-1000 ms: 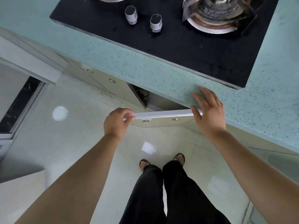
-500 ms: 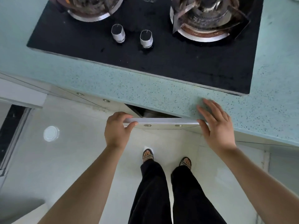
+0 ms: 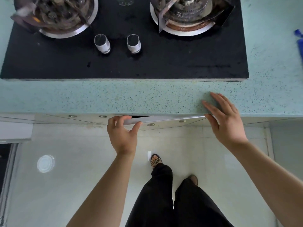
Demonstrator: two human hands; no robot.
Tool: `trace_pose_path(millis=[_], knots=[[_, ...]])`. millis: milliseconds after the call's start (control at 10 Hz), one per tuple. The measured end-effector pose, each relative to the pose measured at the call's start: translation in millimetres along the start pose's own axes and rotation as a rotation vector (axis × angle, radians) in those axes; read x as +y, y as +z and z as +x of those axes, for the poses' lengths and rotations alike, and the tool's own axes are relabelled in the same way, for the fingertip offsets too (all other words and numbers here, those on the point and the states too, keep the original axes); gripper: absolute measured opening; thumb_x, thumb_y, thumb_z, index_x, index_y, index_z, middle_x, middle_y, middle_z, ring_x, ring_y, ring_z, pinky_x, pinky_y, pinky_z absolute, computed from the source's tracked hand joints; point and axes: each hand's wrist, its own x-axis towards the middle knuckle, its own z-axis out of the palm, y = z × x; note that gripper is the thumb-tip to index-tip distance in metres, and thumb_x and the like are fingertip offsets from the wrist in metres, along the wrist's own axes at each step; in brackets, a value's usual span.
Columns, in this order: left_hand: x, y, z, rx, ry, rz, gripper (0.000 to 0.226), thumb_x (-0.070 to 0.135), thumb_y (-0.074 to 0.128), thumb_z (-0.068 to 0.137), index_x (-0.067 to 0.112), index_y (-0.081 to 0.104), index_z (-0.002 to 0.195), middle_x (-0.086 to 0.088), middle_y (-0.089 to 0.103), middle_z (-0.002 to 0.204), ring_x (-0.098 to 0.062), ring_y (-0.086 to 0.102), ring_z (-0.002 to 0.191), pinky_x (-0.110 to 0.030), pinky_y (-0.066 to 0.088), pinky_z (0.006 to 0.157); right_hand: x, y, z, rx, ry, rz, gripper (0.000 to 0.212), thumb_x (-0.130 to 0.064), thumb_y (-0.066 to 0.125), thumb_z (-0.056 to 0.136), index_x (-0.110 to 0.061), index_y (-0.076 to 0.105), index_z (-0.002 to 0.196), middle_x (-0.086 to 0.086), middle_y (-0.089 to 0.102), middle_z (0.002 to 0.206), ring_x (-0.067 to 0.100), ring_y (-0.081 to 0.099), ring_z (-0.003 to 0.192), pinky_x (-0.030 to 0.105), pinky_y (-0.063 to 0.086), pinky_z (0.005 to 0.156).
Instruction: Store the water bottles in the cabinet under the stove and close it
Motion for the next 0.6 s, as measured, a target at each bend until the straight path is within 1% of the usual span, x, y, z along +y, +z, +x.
trace_pose_path(millis=[100,200,300,400,500,600], knots=[[6.9,2.5,-0.5,0.047,-0.022,-0.017,0.034,0.025,0.084,0.062,0.012,0.064,0.087,-0.01,0.06,0.102,-0.027,0.053,0.1,0.007,0.022,0.07,-0.3,0.7,-0.9,0.006,0.006,0.008,0.035,-0.025,0.047,0.094,-0.02,0.054,0.128,0.012,0.046,0.14,0.034,0.039,0.132,0.05,0.036,0.104],[13.5,10.0,-3.5,0.126,-0.078,-0.043,0.036,0.024,0.083,0.063,0.009,0.062,0.088,-0.013,0.057,0.107,-0.03,0.052,0.103,-0.002,0.024,0.07,0.8,0.7,-1.7,0.008,0.014,0.007,0.035,-0.025,0.047,0.093,-0.019,0.054,0.127,0.012,0.047,0.14,0.033,0.039,0.132,0.049,0.036,0.105],[18.5,15.1,-7.3,0.167,-0.121,-0.062,0.036,0.025,0.082,0.065,0.008,0.061,0.09,-0.012,0.054,0.111,-0.029,0.051,0.106,-0.008,0.023,0.073,-2.1,-2.6,-2.8,0.003,0.038,0.007,0.035,-0.025,0.05,0.092,-0.015,0.057,0.125,0.014,0.049,0.138,0.035,0.043,0.129,0.049,0.038,0.103],[16.2,14.2,-6.8,0.133,-0.119,-0.03,0.037,0.028,0.079,0.069,0.011,0.06,0.096,-0.01,0.052,0.117,-0.028,0.049,0.109,-0.017,0.029,0.075,-10.1,-9.4,-6.6,-0.033,0.098,0.013,0.038,-0.026,0.055,0.091,-0.013,0.055,0.126,0.013,0.048,0.139,0.034,0.043,0.129,0.048,0.038,0.104],[18.3,0.7,-24.6,-0.019,-0.029,0.035,0.046,0.029,0.075,0.075,0.011,0.056,0.113,-0.013,0.048,0.126,-0.031,0.047,0.114,-0.025,0.034,0.086,-24.3,-27.0,-24.1,-0.068,0.132,0.058,0.044,-0.032,0.054,0.091,-0.014,0.049,0.132,0.011,0.044,0.142,0.032,0.04,0.131,0.049,0.037,0.105],[26.6,-16.1,-55.3,-0.161,0.151,0.047,0.057,0.037,0.066,0.082,0.01,0.047,0.128,-0.012,0.045,0.134,-0.028,0.044,0.124,-0.033,0.034,0.1,-36.3,-45.5,-51.9,-0.081,0.133,0.071,0.052,-0.039,0.048,0.093,-0.017,0.04,0.139,0.007,0.036,0.148,0.026,0.032,0.137,0.044,0.033,0.109]])
